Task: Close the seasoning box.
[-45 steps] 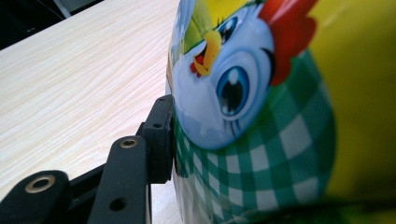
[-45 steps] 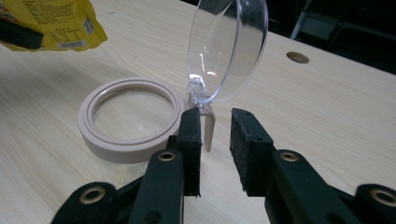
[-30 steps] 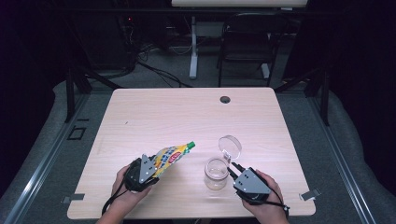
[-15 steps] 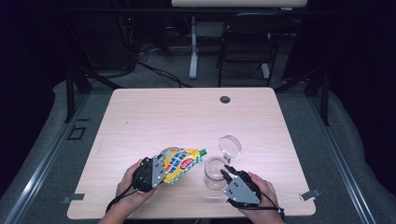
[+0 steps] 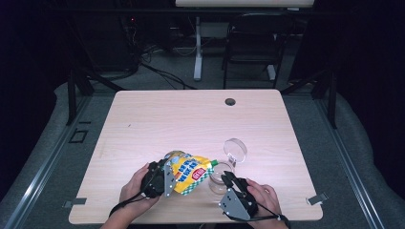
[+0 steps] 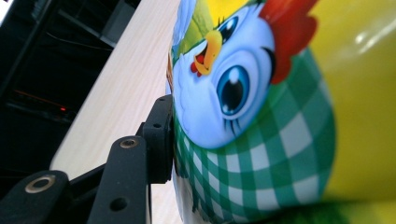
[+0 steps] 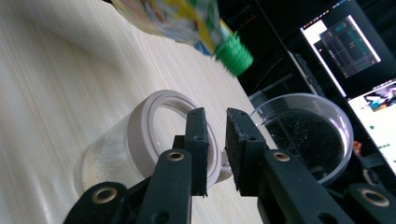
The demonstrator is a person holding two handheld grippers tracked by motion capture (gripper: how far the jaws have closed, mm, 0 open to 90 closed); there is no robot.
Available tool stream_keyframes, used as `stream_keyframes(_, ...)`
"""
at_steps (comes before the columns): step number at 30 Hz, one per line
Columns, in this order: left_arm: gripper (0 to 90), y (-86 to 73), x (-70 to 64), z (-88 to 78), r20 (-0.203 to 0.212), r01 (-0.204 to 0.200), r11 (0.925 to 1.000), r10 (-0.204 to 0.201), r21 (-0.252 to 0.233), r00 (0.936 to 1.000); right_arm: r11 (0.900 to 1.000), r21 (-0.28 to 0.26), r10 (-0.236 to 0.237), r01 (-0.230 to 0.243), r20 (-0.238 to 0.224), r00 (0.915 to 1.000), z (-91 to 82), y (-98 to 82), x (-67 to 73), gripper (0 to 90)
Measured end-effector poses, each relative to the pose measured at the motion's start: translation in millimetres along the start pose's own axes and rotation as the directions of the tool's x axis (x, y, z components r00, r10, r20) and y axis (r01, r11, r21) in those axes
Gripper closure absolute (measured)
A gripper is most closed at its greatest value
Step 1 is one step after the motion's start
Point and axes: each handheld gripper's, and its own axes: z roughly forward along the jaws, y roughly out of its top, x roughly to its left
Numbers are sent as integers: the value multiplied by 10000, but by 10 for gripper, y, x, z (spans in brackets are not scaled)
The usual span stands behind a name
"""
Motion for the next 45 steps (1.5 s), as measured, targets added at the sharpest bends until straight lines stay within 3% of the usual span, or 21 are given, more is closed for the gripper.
stream_keyframes(7,550,52,-36,43,-172,-687,9975,689,156,9975,9971,38,-759,758,423,9962,-5,23,50,791)
stream_keyframes(10,550,76,-29,59,-209,-993,9947,999,277,9948,9962,-60,-862,865,445,9953,17,15,77,793)
stream_keyframes(21,550,137,-13,93,-277,-1415,9887,1430,501,9893,9849,-140,-1708,1726,858,9816,50,47,139,803)
stream_keyframes(30,550,201,3,91,-397,-2037,9766,2067,688,9776,9734,-133,-2265,2289,996,9689,83,76,191,829)
stream_keyframes(45,550,230,46,69,-784,-2730,9561,2818,1064,9563,9661,116,-2578,2578,858,9624,130,96,258,888)
